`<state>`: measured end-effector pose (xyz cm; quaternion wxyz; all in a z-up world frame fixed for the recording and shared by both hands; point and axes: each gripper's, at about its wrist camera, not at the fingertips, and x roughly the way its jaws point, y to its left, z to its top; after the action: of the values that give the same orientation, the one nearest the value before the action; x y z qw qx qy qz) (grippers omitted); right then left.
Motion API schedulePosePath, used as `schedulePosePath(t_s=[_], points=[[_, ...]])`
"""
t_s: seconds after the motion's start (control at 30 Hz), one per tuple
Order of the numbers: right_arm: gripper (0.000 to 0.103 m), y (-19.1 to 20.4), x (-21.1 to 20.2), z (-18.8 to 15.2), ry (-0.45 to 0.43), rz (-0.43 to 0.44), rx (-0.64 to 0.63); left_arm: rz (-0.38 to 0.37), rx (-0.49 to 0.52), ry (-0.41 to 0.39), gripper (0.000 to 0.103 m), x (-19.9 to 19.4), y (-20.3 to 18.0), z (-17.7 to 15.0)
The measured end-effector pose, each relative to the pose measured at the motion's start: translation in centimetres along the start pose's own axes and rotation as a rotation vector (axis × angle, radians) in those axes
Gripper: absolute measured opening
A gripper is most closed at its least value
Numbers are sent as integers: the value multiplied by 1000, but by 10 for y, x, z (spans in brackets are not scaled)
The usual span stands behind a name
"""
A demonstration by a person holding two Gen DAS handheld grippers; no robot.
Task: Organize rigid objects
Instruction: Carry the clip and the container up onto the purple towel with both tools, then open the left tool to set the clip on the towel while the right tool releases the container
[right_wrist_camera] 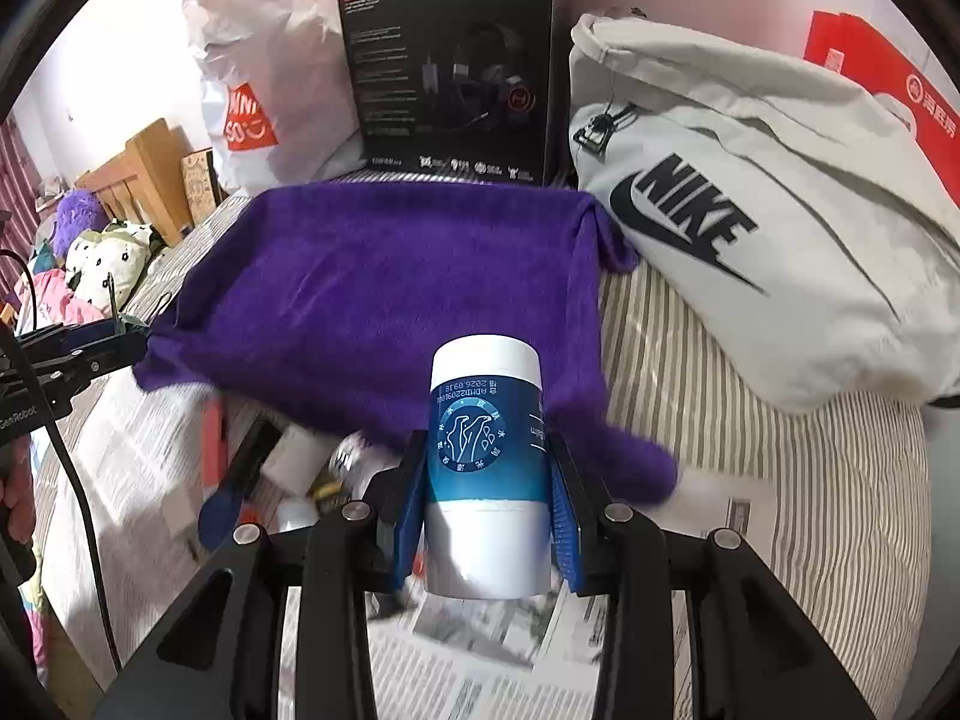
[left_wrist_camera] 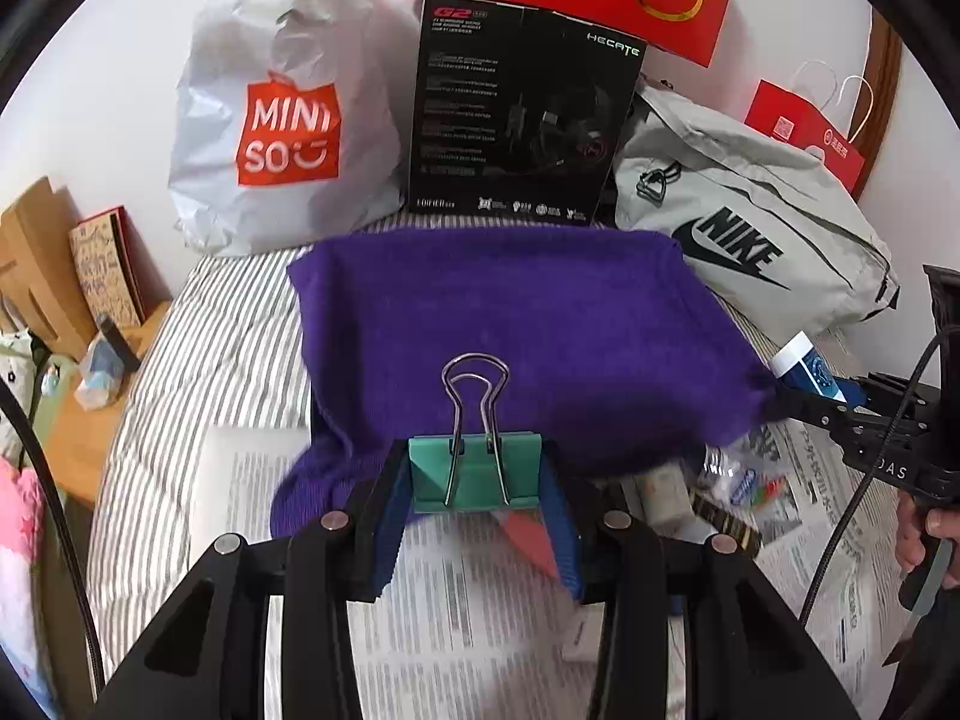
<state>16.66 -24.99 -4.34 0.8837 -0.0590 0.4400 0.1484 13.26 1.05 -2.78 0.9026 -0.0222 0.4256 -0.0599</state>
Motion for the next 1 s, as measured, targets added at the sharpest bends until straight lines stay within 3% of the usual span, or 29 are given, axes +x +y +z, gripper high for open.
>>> schedulePosePath(t_s=[0.47, 0.73, 1.0], points=[[36, -11, 74, 61, 25, -29, 23, 0, -15, 14, 39, 66, 15, 52], [36, -10, 120, 81, 79, -63, 37, 3, -44, 60, 39, 114, 28, 54], [36, -7, 133, 84, 96, -75, 32, 9, -33, 84, 39, 138, 31, 55]])
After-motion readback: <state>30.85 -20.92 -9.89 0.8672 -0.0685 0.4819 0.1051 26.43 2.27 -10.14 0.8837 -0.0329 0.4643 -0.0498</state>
